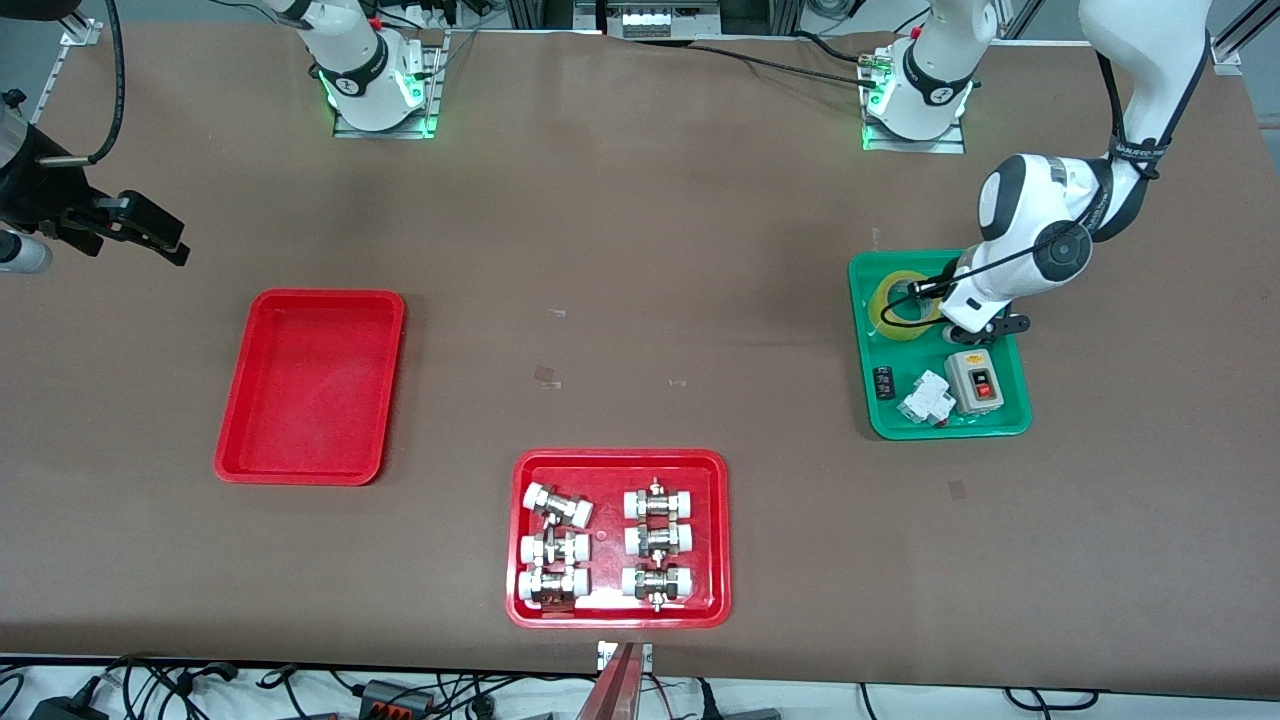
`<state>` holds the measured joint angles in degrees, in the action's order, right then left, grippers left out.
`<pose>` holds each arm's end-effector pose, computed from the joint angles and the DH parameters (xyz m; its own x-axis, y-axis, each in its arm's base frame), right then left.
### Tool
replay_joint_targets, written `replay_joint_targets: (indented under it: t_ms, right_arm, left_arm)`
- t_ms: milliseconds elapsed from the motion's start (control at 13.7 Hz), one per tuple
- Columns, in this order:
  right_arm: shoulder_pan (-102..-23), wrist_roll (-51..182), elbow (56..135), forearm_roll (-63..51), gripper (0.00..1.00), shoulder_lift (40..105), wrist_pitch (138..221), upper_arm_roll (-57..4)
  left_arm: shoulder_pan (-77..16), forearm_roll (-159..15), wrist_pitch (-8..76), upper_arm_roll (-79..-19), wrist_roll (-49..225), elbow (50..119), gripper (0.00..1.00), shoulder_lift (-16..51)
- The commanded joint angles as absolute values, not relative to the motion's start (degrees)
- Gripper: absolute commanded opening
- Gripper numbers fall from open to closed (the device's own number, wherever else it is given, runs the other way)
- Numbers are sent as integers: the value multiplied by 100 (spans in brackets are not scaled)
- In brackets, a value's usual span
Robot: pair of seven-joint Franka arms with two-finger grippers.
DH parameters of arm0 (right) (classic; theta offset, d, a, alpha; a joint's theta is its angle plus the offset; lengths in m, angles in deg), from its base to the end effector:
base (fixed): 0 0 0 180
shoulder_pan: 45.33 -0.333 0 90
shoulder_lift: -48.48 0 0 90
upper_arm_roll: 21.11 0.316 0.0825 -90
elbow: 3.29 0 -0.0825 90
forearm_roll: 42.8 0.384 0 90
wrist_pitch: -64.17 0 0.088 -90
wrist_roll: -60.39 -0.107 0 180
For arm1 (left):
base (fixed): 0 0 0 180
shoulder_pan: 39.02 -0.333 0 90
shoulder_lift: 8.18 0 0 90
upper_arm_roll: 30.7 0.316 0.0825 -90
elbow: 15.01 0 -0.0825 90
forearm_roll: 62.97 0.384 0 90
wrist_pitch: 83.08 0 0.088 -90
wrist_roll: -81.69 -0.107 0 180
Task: Left arm passes tape to right arm into tray
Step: 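Lower the left gripper and grasp the yellow tape roll by its rim, then lift the tape with the left gripper while the right gripper reaches toward it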
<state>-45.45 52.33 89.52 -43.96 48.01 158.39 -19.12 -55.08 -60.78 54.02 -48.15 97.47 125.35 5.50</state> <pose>0.5581 0.0186 0.6124 0.9941 -0.1022 0.0353 -0.1028 -0.9946 0.0157 0.4515 -0.0172 0.1885 0.9358 0.2103 -0.2829 0.2122 -0.9769 -0.0240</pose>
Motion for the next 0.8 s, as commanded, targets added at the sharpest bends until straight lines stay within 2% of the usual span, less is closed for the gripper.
replay_joint_targets:
  t_ms: [0, 219, 364, 510, 728]
  right_arm:
    - [-4542, 5275, 8829, -4385, 100, 4830, 15760, -1900]
    - [-4525, 5275, 8829, -4385, 100, 4830, 15760, -1891]
    - [-4525, 5266, 8829, -4385, 100, 4830, 15769, -1900]
    - [-4525, 5257, 8829, -4376, 100, 4839, 15769, -1900]
    - [-4516, 5257, 8838, -4376, 100, 4865, 15760, -1909]
  left_arm:
    - [-5625, -5971, 5290, -4872, 9716, 12491, 1, 466]
    - [-5607, -5980, 4439, -4924, 9725, 12228, 1, -7]
    - [-5581, -6015, 3492, -4942, 9699, 11782, 1, -351]
    - [-5581, -6085, 2306, -5038, 9681, 10922, 1, -414]
    - [-5563, -6418, 162, -5258, 9628, 8973, 1, -326]
